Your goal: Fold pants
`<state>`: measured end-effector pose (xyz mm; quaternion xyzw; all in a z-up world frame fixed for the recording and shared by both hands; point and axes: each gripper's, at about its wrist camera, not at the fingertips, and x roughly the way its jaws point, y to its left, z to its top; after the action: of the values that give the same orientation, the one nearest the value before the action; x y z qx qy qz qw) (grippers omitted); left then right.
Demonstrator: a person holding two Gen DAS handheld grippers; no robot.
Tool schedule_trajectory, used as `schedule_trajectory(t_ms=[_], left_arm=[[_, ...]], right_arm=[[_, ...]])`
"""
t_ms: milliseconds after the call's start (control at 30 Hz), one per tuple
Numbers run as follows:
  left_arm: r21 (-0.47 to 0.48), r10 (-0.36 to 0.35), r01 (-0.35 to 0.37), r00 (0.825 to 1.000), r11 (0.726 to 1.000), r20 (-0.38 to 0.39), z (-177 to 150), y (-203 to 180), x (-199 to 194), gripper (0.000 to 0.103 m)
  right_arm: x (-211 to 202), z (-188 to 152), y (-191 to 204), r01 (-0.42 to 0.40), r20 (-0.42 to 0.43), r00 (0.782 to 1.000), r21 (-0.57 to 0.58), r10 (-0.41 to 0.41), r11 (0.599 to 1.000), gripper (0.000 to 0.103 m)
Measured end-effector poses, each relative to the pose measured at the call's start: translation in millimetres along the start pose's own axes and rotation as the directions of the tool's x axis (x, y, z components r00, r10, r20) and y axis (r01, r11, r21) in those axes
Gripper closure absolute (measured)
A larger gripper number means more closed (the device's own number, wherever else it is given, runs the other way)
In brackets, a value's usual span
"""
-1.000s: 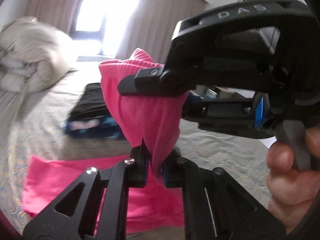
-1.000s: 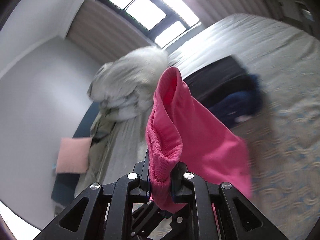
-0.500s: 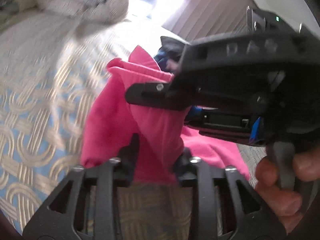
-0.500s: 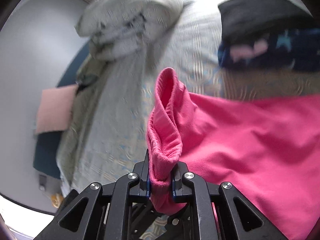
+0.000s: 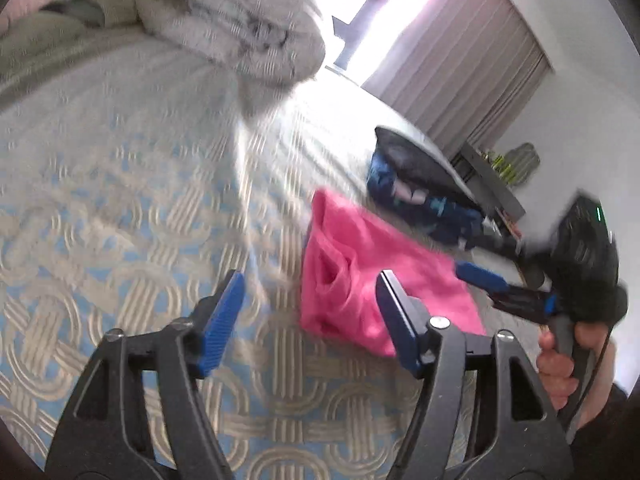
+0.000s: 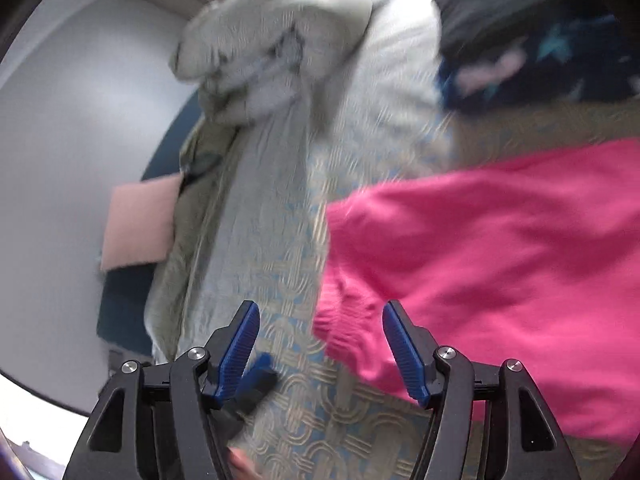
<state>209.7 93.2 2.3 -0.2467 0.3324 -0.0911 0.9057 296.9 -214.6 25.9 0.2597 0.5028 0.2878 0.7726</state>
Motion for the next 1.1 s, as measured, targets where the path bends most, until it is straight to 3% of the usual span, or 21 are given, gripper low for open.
schedule_trajectory(t_ms=[33,67,100,167,267,333,467,533,600,667,767,867,933,1100], left_arm=[[0.016,-0.008,0.008,1.0,1.0,0.008,6,-5,3,0.052],[0.056,-0.021,0.019,1.0,0.998,0.019,12,-20,7,0.057],[0.103,-0.027,0.024,0.999,0.994,0.023,15,-33,14,0.062],[0.173,-0.036,0.035,0.999,0.984,0.003,19,-50,35,0.07],[0.226,-0.007,0.02,0.998,0.974,-0.059,14,-72,70,0.072],[0.228,0.025,0.0,0.994,0.974,-0.107,9,-68,94,0.072],[0.249,0.112,-0.073,0.983,0.966,-0.146,-13,-41,95,0.072],[0.251,0.154,-0.113,0.976,0.961,-0.152,-24,-17,87,0.072],[0.222,0.155,-0.115,0.972,0.968,-0.174,-34,4,80,0.048],[0.187,0.131,-0.093,0.971,0.978,-0.199,-40,24,71,0.047],[0.226,0.215,-0.171,0.958,0.959,-0.19,-37,27,59,0.062],[0.193,0.159,-0.127,0.975,0.973,-0.158,-20,18,46,0.063],[0.207,0.122,-0.098,0.987,0.974,-0.108,-7,0,38,0.063],[0.251,0.0,0.02,0.997,0.968,-0.081,18,-66,56,0.063]], right_arm=[[-17,-1,-5,0.036,0.038,0.999,-0.021,-0.035,0.999,0.054],[-26,0,-9,0.073,0.063,0.995,-0.033,-0.071,0.997,0.078],[-39,0,-17,0.133,0.094,0.987,-0.041,-0.129,0.99,0.093],[-58,-2,-40,0.256,0.14,0.958,-0.034,-0.249,0.966,0.093],[-61,-11,-70,0.351,0.137,0.928,-0.007,-0.346,0.936,0.094],[-62,-27,-87,0.428,0.141,0.895,-0.011,-0.422,0.904,0.094],[-56,-47,-109,0.5,0.143,0.86,-0.042,-0.49,0.865,0.094],[-54,-51,-119,0.492,0.155,0.863,-0.05,-0.48,0.869,0.097],[-58,-51,-125,0.476,0.164,0.871,-0.046,-0.464,0.878,0.097],[-58,-51,-124,0.476,0.162,0.871,-0.042,-0.464,0.878,0.097],[-55,-52,-118,0.503,0.168,0.857,-0.066,-0.488,0.862,0.097],[-56,-50,-115,0.506,0.156,0.855,-0.049,-0.494,0.861,0.096],[-64,-47,-112,0.47,0.157,0.872,-0.011,-0.463,0.883,0.093],[-91,-28,-86,0.387,0.278,0.885,0.01,-0.374,0.922,0.093]])
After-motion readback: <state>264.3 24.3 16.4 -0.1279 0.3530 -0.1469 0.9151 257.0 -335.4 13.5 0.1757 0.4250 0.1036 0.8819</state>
